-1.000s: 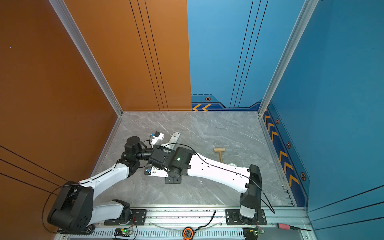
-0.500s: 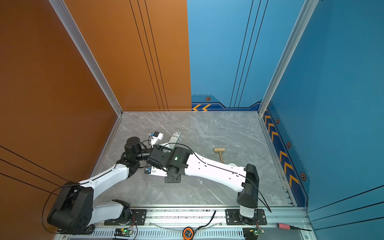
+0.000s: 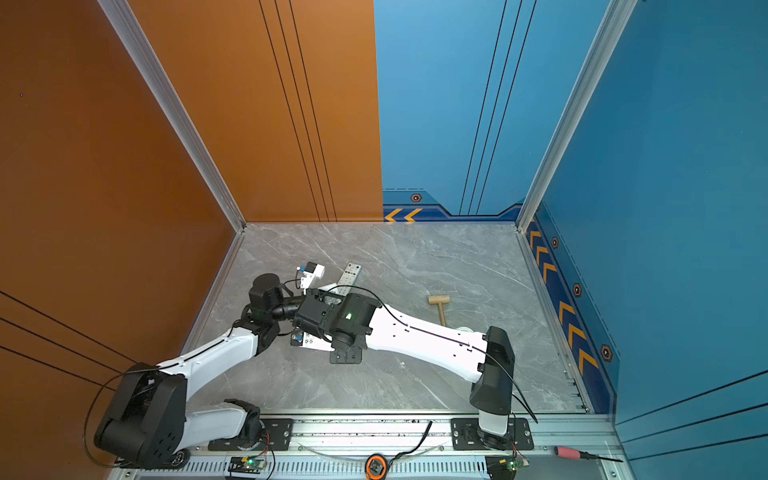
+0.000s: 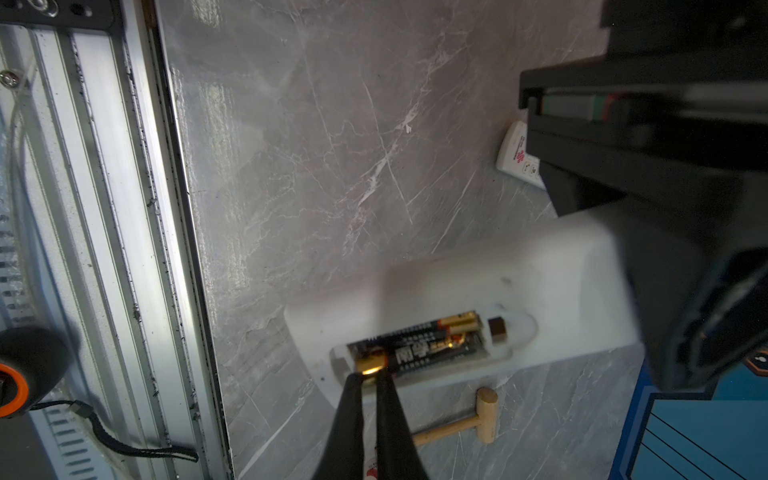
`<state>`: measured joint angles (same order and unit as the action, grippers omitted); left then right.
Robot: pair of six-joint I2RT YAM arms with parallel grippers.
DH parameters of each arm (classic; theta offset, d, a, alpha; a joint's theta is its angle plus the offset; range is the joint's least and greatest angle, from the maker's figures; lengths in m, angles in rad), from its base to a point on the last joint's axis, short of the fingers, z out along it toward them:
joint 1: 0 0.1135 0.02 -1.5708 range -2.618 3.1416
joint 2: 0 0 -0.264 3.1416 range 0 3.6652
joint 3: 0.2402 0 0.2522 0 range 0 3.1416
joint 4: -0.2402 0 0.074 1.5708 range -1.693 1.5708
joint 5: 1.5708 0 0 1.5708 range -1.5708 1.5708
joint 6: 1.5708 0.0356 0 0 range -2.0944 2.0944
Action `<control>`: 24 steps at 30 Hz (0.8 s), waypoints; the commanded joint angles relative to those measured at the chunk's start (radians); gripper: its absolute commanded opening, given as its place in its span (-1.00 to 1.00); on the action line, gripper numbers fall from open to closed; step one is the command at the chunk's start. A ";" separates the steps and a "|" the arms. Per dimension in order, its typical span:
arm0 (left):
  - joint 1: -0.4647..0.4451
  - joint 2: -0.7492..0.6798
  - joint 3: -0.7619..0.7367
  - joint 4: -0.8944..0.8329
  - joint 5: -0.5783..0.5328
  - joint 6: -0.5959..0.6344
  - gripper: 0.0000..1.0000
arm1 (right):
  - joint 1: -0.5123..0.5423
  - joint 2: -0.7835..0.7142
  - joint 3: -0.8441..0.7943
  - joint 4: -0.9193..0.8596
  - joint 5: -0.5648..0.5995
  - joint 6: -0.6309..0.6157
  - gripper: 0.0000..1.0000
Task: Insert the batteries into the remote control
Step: 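Press along the seated batteries again with the right gripper fingertips, then move the right gripper to the white battery cover and grasp it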
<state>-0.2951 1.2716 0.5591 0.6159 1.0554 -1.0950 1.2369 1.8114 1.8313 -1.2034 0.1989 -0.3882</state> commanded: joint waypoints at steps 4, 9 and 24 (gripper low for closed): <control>-0.034 -0.005 0.020 0.022 0.111 -0.054 -1.00 | -0.021 0.031 -0.027 0.122 0.122 -0.008 -0.87; -0.034 -0.001 0.021 0.023 0.109 -0.051 -1.00 | -0.019 0.028 -0.028 0.125 0.112 -0.015 -0.87; 0.046 -0.002 -0.004 -0.071 0.019 0.034 -1.00 | -0.081 -0.155 -0.014 0.110 -0.051 0.304 -0.77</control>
<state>-0.2607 1.2850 0.5571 0.5926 1.0775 -1.1061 1.1896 1.7050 1.7939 -1.0897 0.1829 -0.2420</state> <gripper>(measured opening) 0.202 0.105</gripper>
